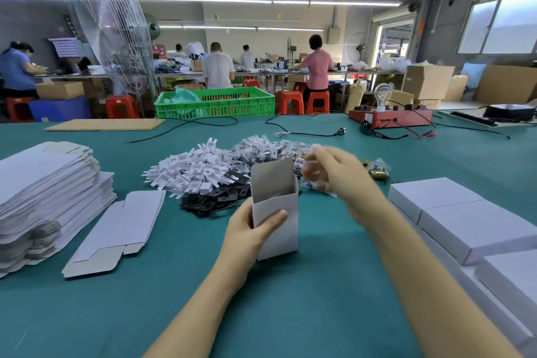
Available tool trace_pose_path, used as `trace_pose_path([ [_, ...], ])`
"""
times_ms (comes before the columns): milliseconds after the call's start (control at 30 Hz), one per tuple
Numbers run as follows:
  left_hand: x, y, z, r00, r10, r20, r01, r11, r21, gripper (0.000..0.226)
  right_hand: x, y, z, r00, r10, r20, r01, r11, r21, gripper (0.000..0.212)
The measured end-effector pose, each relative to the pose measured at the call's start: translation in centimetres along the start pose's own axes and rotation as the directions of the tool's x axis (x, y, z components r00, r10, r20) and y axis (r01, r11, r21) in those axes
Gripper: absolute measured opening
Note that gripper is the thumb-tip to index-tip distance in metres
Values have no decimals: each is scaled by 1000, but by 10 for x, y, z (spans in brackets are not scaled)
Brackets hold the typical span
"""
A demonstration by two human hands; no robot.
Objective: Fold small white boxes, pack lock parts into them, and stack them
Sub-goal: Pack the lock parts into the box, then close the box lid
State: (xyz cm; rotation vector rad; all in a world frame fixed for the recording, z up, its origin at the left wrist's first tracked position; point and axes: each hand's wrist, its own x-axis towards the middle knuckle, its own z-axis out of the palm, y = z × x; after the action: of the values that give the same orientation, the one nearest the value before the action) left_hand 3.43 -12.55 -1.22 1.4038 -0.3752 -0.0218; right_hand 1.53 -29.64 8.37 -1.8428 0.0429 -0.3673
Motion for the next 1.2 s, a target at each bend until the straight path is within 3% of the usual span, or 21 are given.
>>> trace_pose_path([
  [67,0,0,1,1000,-10,4,10,1000,-5,41,-10,20,18,981,187,56,-194,968,158,44],
  [133,-1,0,5,1000,-4,13,4,1000,11,41,-22,38,33,961,254,114,-277,914,296,52],
  [267,-5,1,10,999,11,31,-12,999,43,48,-36,63,49,967,241,88,-256,883,394,56],
  [367,-10,3,13,996,-22,85,19,999,36,75,-38,73,57,971,222,85,-237,877,418,50],
  [433,-11,5,13,989,-107,107,113,992,-54,88,-36,75,59,971,210,117,-240,870,430,51],
  [633,-4,9,14,971,-206,124,226,958,-178,69,-32,72,52,944,100,315,-257,821,510,55],
  [900,1,16,16,972,-234,21,232,941,-244,27,-34,72,52,938,103,330,-265,826,497,61],
  [1067,0,26,16,993,-100,55,112,952,-285,29,-35,69,48,934,98,343,-268,829,492,62],
  [1200,0,27,15,996,-76,52,88,955,-282,30,-35,69,47,933,90,349,-266,826,497,61],
])
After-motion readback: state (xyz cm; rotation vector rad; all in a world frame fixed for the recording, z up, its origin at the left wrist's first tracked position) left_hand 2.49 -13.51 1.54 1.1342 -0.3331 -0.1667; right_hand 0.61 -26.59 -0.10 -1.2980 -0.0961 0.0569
